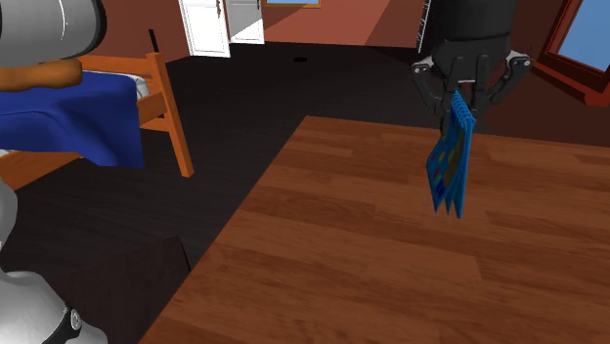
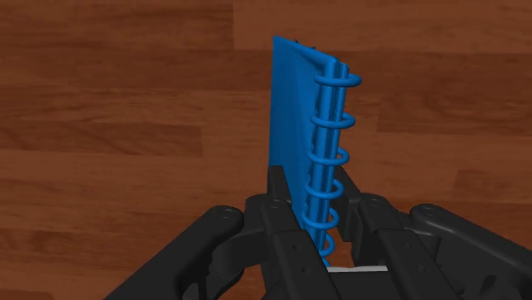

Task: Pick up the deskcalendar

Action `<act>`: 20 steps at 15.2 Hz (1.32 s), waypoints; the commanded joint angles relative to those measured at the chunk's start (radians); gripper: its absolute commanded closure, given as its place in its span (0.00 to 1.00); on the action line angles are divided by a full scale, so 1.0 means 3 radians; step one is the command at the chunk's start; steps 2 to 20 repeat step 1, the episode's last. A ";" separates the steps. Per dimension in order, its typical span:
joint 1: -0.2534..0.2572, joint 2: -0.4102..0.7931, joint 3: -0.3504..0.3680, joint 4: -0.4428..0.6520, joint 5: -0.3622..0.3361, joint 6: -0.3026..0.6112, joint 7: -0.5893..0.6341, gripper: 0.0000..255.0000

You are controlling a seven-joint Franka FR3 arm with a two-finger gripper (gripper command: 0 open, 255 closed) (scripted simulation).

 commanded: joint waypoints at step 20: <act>-0.0003 0.0005 0.0000 0.0033 0.0002 -0.0026 0.0001 1.00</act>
